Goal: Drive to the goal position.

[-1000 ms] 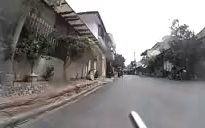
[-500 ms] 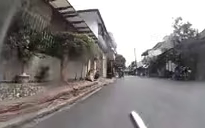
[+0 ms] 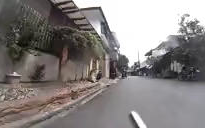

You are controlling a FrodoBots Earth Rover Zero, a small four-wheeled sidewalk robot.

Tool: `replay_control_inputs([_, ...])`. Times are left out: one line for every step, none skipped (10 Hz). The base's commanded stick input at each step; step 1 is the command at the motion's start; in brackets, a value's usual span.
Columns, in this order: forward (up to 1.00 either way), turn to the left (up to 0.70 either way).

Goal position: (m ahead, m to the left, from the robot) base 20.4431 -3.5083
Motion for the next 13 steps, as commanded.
replay_control_inputs([0.70, -0.35])
replay_control_inputs([0.70, -0.35])
replay_control_inputs([0.70, -0.35])
replay_control_inputs([0.70, -0.35])
replay_control_inputs([0.70, -0.35])
replay_control_inputs([0.70, -0.35])
replay_control_inputs([0.70, -0.35])
replay_control_inputs([0.70, -0.35])
replay_control_inputs([0.70, -0.35])
replay_control_inputs([0.70, -0.35])
replay_control_inputs([0.70, -0.35])
replay_control_inputs([0.70, -0.35])
replay_control_inputs([0.70, -0.35])
